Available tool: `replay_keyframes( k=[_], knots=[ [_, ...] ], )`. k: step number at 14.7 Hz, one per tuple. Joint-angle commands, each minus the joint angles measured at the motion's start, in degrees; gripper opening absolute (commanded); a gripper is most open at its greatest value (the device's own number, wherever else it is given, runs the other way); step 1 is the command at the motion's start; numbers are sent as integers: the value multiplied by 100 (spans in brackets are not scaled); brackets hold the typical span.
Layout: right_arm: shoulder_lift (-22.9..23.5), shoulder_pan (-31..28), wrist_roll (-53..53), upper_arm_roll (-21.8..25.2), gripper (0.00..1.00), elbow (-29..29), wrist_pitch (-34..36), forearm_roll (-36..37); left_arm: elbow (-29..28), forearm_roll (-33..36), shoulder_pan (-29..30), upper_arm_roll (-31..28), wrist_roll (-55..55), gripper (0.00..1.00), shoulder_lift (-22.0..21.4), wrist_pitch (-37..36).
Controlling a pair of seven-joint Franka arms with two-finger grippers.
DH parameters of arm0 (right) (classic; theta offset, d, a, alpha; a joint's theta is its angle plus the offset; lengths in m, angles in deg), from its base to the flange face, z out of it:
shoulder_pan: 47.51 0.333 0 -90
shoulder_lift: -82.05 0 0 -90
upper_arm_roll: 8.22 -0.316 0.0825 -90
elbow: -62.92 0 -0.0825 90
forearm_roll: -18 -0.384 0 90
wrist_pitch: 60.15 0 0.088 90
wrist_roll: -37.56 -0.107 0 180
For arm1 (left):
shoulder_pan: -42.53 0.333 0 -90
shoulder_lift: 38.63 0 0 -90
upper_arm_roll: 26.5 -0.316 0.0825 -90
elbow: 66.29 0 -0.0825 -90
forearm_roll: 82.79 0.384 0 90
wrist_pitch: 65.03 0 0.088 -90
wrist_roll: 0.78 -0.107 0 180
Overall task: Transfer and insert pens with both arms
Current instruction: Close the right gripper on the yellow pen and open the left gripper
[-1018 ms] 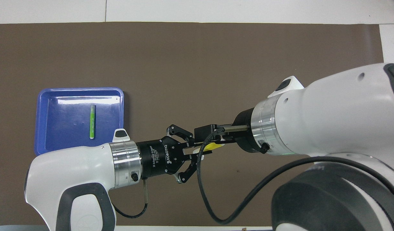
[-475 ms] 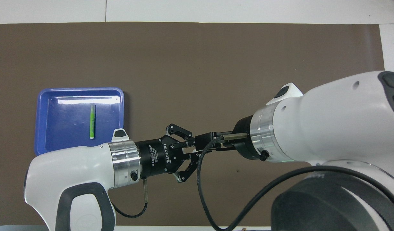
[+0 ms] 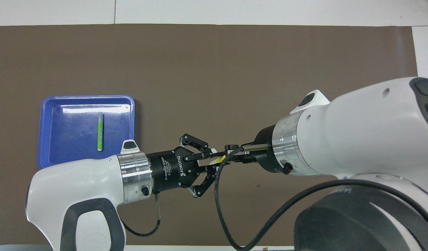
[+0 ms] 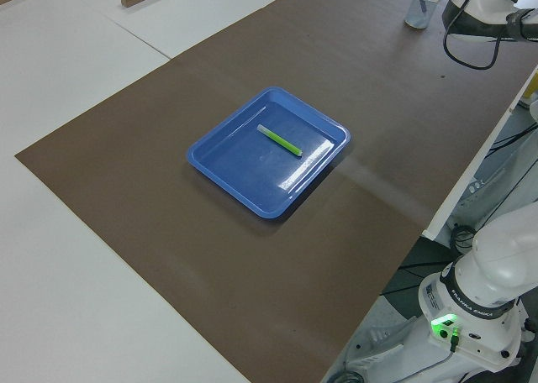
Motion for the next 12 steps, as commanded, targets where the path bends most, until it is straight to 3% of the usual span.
replay_keyframes(
  k=[1, 5, 6, 7, 12],
  knots=[
    [-121, -62, -10, -25, 0, -126, -55, 64, -171, -113, -111, -57, 65, 0, -178, 139],
    [-95, -62, -10, -25, 0, -91, -73, 249, -171, -113, -111, -57, 74, 0, -178, 139],
    [-86, -70, -19, -16, 0, -82, -82, 292, -171, -113, -111, -57, 74, 65, -178, 183],
    [-78, -70, -10, -8, 0, -73, -125, 354, -162, -113, -111, -57, 82, 100, -186, 209],
    [-112, -88, 24, 10, 0, -160, -152, 923, -171, -113, -102, -66, 91, 100, -213, 201]
  ],
)
